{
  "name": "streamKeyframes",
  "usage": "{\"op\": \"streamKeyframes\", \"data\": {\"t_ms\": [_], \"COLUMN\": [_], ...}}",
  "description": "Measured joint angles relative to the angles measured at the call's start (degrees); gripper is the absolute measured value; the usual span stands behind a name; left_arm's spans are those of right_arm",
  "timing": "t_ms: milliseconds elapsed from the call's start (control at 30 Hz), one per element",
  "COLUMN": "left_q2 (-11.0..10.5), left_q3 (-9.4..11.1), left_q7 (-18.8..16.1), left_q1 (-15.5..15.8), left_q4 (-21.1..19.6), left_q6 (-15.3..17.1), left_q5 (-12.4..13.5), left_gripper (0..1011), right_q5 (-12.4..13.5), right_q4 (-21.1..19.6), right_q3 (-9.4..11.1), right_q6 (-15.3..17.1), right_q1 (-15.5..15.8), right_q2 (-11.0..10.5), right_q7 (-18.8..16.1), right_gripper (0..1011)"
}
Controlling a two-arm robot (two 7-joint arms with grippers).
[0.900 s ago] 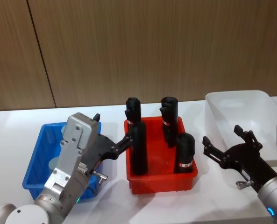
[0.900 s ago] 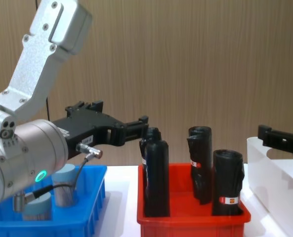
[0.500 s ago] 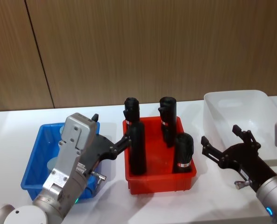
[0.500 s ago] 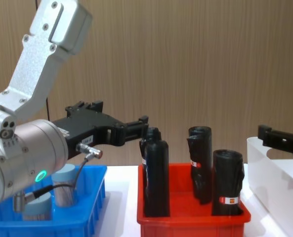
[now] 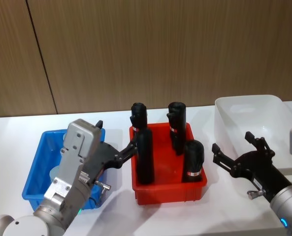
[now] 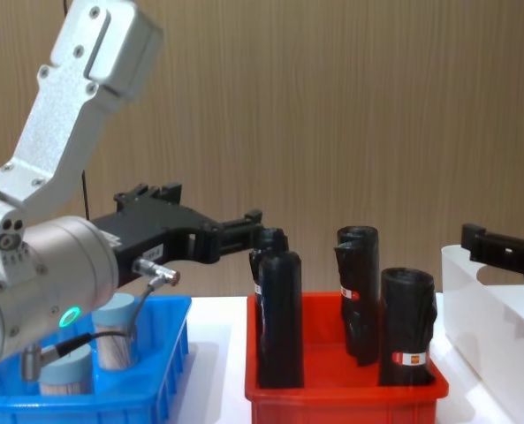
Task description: Pick the cotton swabs from the blue box and place them into the white box.
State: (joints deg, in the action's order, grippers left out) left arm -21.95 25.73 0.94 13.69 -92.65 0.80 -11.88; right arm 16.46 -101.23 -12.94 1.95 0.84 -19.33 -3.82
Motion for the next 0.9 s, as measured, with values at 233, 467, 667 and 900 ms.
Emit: {"op": "streamKeyframes", "data": {"t_ms": [233, 467, 667, 900], "left_q2": [-0.57, -1.19, -1.56, -1.68], "left_q3": [-1.17, -2.72, -4.14, -5.03], "left_q7": [1.34, 2.86, 4.07, 4.21], "left_q1": [0.52, 1.17, 2.0, 2.6], "left_q4": [1.99, 4.84, 7.63, 9.32], "left_q6": [-0.14, -0.35, -0.16, 1.63], "left_q5": [-2.22, -5.48, -8.51, -10.58], "left_gripper": [1004, 1004, 1004, 1004], "right_q5": [0.0, 0.0, 0.0, 0.0], "right_q4": [0.0, 0.0, 0.0, 0.0], "right_q3": [0.0, 0.0, 0.0, 0.0], "right_q6": [0.0, 0.0, 0.0, 0.0], "right_q1": [0.0, 0.0, 0.0, 0.0], "right_q2": [0.0, 0.0, 0.0, 0.0], "right_q7": [0.0, 0.0, 0.0, 0.0], "right_gripper": [1001, 1002, 1002, 1002]}}
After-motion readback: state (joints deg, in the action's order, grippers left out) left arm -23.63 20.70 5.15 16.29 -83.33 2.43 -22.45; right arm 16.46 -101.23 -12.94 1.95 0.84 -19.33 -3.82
